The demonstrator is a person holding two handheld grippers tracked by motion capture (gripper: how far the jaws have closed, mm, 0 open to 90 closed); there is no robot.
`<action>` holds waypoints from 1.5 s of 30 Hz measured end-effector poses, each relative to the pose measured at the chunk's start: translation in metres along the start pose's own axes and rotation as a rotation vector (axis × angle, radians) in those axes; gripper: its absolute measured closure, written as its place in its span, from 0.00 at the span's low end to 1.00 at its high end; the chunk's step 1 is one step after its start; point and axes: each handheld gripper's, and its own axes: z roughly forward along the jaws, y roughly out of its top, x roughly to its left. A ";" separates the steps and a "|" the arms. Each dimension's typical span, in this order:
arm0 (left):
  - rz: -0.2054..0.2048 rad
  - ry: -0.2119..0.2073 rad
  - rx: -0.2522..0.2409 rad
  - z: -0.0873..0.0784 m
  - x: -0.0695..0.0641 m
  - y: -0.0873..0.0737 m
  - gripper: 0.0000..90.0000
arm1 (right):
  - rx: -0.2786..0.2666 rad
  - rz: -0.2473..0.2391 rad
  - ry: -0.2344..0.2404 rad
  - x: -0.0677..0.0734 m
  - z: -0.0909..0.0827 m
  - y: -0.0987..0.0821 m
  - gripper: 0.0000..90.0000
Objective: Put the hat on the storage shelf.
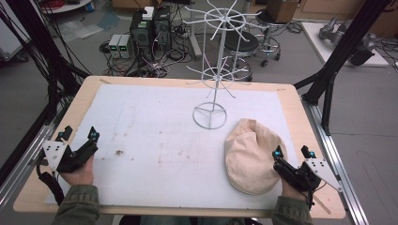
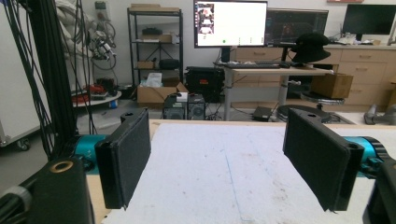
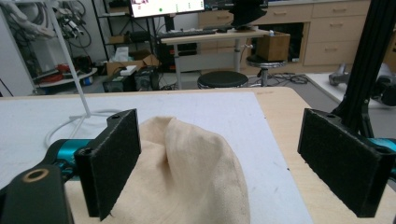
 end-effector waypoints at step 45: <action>-0.016 -0.022 0.016 0.003 0.000 -0.002 0.26 | 0.376 0.144 -0.031 -0.004 0.025 -0.001 0.16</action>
